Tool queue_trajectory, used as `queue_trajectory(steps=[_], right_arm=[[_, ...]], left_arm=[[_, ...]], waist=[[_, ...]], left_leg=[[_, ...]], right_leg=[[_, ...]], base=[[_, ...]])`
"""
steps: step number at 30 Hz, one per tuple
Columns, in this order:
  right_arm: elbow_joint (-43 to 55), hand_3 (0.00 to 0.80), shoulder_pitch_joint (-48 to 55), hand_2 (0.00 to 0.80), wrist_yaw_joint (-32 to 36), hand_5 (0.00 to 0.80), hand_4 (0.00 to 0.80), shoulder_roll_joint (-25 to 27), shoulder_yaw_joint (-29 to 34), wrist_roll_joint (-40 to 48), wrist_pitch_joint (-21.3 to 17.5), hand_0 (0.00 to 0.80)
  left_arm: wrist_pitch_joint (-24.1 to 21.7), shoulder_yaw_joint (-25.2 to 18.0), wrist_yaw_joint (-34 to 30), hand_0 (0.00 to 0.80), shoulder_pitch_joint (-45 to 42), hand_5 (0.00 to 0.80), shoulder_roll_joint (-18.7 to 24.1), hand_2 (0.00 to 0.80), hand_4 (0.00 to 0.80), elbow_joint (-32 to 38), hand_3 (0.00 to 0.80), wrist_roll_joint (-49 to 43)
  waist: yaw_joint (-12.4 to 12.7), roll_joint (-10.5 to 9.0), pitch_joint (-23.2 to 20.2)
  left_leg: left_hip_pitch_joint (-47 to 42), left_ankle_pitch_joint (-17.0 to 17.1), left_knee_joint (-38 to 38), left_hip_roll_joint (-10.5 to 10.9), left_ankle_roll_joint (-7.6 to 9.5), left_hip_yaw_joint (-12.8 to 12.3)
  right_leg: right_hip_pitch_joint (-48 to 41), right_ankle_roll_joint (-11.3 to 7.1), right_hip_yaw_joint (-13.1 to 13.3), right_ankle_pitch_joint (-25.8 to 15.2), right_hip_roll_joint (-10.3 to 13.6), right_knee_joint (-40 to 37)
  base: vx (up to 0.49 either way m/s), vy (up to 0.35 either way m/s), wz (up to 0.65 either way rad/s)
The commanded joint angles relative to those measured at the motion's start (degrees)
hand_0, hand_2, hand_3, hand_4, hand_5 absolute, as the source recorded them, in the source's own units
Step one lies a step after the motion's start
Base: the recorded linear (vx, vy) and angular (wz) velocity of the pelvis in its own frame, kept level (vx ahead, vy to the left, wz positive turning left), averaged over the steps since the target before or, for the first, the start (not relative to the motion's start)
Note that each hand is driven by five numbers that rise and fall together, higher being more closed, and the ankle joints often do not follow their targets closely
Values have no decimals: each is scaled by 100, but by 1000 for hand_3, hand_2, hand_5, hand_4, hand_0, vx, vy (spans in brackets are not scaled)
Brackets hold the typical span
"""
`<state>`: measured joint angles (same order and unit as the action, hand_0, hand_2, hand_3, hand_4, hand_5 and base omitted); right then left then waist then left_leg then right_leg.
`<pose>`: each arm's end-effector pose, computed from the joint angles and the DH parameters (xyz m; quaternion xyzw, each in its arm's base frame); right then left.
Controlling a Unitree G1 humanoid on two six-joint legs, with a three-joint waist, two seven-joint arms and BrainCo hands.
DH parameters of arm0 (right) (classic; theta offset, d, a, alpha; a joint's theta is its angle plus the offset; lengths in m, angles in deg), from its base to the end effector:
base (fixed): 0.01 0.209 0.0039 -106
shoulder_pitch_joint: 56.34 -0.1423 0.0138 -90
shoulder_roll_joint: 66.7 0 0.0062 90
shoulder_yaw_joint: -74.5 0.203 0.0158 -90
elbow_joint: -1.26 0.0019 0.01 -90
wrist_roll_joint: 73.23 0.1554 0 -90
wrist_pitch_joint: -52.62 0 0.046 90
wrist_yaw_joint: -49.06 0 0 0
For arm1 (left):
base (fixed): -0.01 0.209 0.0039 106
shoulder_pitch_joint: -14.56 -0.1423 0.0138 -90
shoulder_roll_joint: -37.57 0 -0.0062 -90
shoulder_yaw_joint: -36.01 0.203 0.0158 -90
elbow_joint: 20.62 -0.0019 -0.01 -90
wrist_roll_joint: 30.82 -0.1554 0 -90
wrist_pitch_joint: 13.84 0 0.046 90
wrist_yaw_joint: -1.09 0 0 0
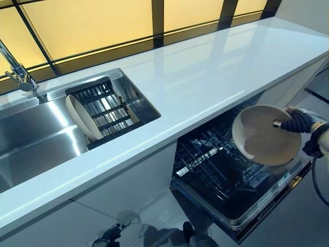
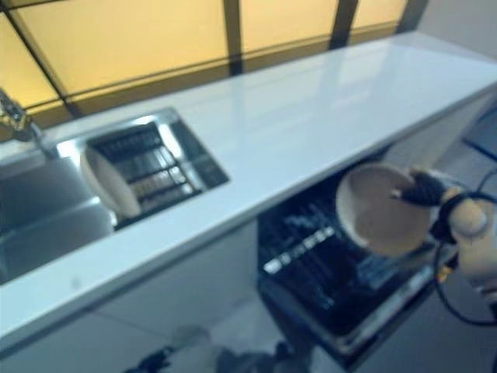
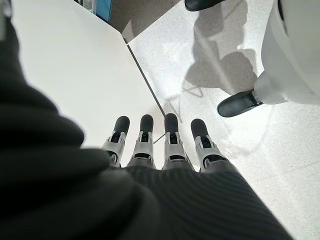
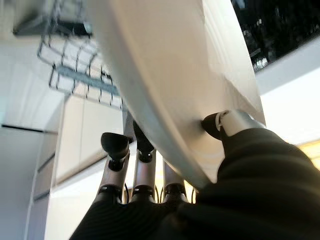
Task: Take plates into dishwasher
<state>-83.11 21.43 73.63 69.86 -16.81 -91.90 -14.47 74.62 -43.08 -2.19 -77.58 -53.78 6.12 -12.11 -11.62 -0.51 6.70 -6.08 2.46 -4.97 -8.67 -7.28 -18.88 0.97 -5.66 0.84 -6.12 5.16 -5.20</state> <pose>0.2467 -0.3179 0.1931 -0.6144 0.1478 0.0216 0.7747 0.0861 0.2295 -0.1451 0.0044 0.5276 0.0517 0.8479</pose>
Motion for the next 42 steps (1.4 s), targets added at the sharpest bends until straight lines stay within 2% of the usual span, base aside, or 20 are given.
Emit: queue_trajectory(steps=[1, 11, 19, 24, 30, 42], right_arm=[[-86, 800, -509, 800, -62, 800, 800, -356, -295, -464, 156, 800], [-875, 800, -1071, 800, -210, 800, 800, -1040, -1177, -1642, 411, 800], [-1755, 800, -1612, 800, -585, 800, 800, -1626, -2008, -2895, 737, 800], [-2295, 800, -1986, 800, -582, 800, 800, -1893, -2532, -3510, 1012, 800], [-2659, 800, -2299, 800, -322, 800, 800, -2195, -2869, -3529, 1304, 800], [-3062, 800, -2242, 800, -237, 800, 800, -2602, -3085, -3465, 1527, 800]], left_arm=[[-18, -87, 73, 0, 232, 0, 200, 0, 0, -37, 0, -289], [-38, 33, 74, 0, 331, 0, 146, 0, 0, -112, 0, -317], [-39, 226, 105, 0, 404, 0, 41, 0, 0, -105, 0, -294], [34, 329, 111, 0, 451, 0, 43, 0, 0, -73, 0, -302], [114, 369, 54, 0, 467, 0, 62, 0, 0, -13, 0, -306], [320, 422, 71, 0, 489, 0, 21, 0, 0, 228, 0, -345]], waist=[[174, -318, -75], [368, -258, -30], [582, -211, -17], [739, -166, -32], [853, -111, -44], [960, -80, -55]], left_leg=[[-136, -50, -3, -33, 111, 254], [-98, -49, -3, 0, 132, 336], [-46, -42, -3, 17, 144, 460], [20, -28, -3, 29, 144, 557], [82, -16, -3, 48, 146, 635], [119, -2, -3, 50, 149, 691]], right_leg=[[-37, -258, -176, -160, 145, 20], [-34, -267, -292, -159, 212, 20], [-44, -251, -396, -133, 244, 20], [-29, -254, -504, -126, 286, 20], [-15, -243, -578, -105, 321, 20], [-12, -237, -636, -104, 364, 20]], base=[[0, 0, 0], [0, 0, 0], [-1, 0, 5], [-1, -1, 11], [-2, 12, 9], [2, 4, 4]])
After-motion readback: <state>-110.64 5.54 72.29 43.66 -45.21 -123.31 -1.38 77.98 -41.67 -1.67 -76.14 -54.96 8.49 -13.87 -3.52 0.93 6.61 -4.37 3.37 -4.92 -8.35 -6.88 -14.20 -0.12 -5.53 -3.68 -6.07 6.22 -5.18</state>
